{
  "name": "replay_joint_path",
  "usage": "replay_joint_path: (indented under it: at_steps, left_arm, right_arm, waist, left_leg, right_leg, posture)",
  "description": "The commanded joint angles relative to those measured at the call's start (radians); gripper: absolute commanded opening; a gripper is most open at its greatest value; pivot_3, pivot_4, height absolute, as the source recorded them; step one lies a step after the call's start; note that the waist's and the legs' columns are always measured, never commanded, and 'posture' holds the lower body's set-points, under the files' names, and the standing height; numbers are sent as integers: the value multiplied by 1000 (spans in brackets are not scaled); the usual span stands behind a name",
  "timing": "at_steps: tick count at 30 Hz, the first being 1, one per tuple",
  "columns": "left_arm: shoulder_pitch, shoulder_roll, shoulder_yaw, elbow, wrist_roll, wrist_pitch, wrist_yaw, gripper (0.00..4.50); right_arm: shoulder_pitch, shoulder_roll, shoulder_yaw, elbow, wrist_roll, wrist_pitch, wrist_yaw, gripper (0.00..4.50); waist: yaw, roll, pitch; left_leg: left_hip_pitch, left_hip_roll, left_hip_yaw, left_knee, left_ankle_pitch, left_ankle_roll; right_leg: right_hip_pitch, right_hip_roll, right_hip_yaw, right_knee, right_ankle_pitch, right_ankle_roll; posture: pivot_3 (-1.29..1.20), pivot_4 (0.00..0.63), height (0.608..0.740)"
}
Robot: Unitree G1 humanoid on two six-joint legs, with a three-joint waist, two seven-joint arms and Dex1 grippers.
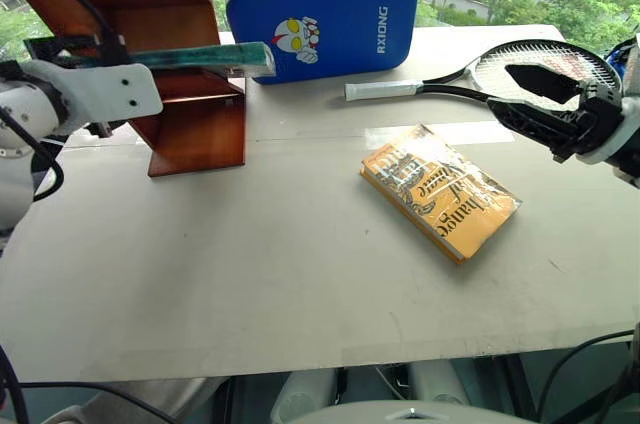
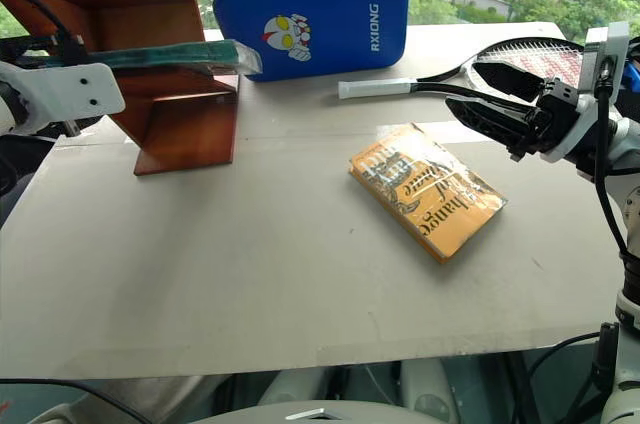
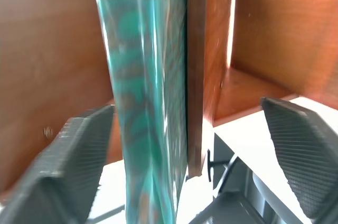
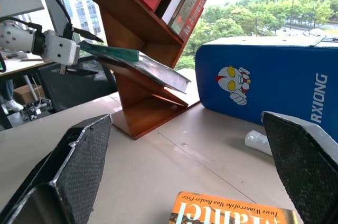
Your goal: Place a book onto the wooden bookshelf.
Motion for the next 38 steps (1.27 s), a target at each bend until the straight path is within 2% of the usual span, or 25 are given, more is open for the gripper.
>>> replay_joint_path:
  at_steps: [1,5,11,14,16,20,23,26,28,31,34,38]
  left_arm:
    - [19,4,101,-52,1,42,32,4371]
    - [65,-60,175,-112,-33,70,66,4371]
    - [143,-249,278,-209,-90,10,212,4371]
    - [147,-475,357,-282,-326,49,229,4371]
    - [184,-577,377,-317,-472,71,177,4371]
    - [347,-677,296,-418,-679,145,53,4371]
    - [456,-767,169,-479,-730,181,70,4371]
    - [558,-847,69,-496,-723,183,115,4371]
    - [639,-868,14,-488,-693,165,133,4371]
    - [742,-842,-59,-430,-583,51,155,4371]
    - [760,-848,-62,-397,-588,21,162,4371]
    - [750,-856,-66,-365,-584,-23,175,4371]
  right_arm:
    - [-23,-5,-39,-3,4,-28,1,4500]
    - [-19,-10,-40,7,-1,-28,5,4500]
    - [32,-10,-24,9,-44,-46,30,4500]
    - [95,-22,-25,-8,-77,-61,45,4500]
    - [153,-24,-26,-19,-111,-84,49,4500]
    - [321,-6,-12,-30,-237,-207,67,4500]
    - [476,28,-36,1,-307,-326,100,4500]
    - [620,49,-41,32,-377,-433,130,4500]
    - [704,62,-34,62,-430,-517,149,4500]
    - [797,96,-18,124,-498,-648,160,4500]
    - [837,127,1,148,-524,-706,158,4500]
    - [841,159,4,156,-519,-740,149,4500]
  waist:
    - [0,0,0]
    - [1,0,0]
    - [2,1,0]
    - [6,2,-1]
    - [6,1,-1]
    - [3,1,-2]
    - [4,1,-2]
    - [7,2,-2]
    - [5,2,-3]
    - [3,3,-3]
    - [4,4,-2]
    - [4,4,-3]
  left_leg:
    - [0,0,0,0,0,0]
    - [0,0,0,0,0,0]
    - [0,0,0,1,0,0]
    - [0,0,0,2,0,0]
    - [0,0,0,5,0,0]
    - [0,0,-1,6,0,0]
    - [1,0,0,6,0,0]
    - [4,0,1,6,0,0]
    - [6,0,2,6,0,0]
    - [13,1,5,3,0,0]
    - [21,2,7,-1,-1,0]
    - [22,2,7,-1,-1,1]
  right_leg:
    - [0,0,0,0,0,0]
    - [0,0,0,0,0,0]
    - [0,0,0,1,0,0]
    - [0,-1,0,1,0,0]
    - [1,-1,-1,2,0,0]
    - [1,-1,-1,3,0,0]
    - [2,-1,-1,4,0,0]
    - [5,-1,0,5,0,0]
    - [5,-1,1,6,0,0]
    - [9,1,5,7,0,0]
    - [16,1,7,5,-1,0]
    - [19,1,6,2,-1,0]
  posture:
    - [0,150,740]
    - [0,150,740]
    - [0,150,740]
    - [0,150,740]
    - [0,150,740]
    - [0,150,740]
    - [0,150,740]
    - [0,150,740]
    - [0,150,740]
    - [0,150,740]
    - [0,150,740]
    - [0,150,740]
